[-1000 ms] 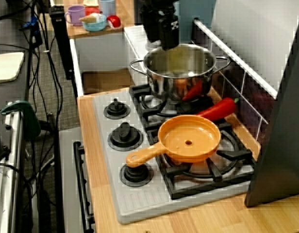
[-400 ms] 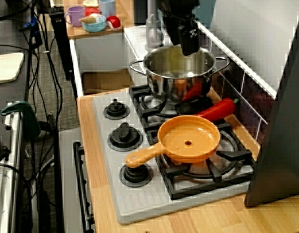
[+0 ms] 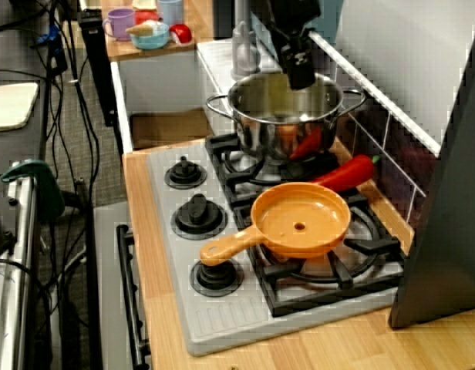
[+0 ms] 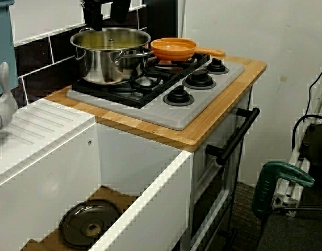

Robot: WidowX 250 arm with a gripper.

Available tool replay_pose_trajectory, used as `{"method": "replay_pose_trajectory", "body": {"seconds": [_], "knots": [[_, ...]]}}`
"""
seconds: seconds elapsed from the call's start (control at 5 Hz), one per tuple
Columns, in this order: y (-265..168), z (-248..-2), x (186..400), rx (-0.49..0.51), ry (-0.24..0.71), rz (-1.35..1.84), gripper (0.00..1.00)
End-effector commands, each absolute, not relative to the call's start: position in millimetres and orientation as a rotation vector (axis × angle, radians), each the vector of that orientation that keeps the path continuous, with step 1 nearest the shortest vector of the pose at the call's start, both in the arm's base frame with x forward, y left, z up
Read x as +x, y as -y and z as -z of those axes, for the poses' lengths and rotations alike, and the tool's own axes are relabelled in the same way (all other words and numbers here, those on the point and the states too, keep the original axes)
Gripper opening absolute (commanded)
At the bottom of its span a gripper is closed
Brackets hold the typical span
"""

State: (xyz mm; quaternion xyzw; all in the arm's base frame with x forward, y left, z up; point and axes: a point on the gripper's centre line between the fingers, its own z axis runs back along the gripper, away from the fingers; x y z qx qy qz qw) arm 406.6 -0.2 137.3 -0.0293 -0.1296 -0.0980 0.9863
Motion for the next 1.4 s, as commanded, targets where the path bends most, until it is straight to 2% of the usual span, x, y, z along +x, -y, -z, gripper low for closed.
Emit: {"method": "replay_pose_trajectory", "body": {"seconds": [0.0,0.4,1.2], "knots": [[-3,-136,414,-0.056,0.267,0.319,1.00],[0,-122,416,-0.011,0.254,0.335,1.00],[-13,-87,401,0.039,0.201,0.304,1.00]]}}
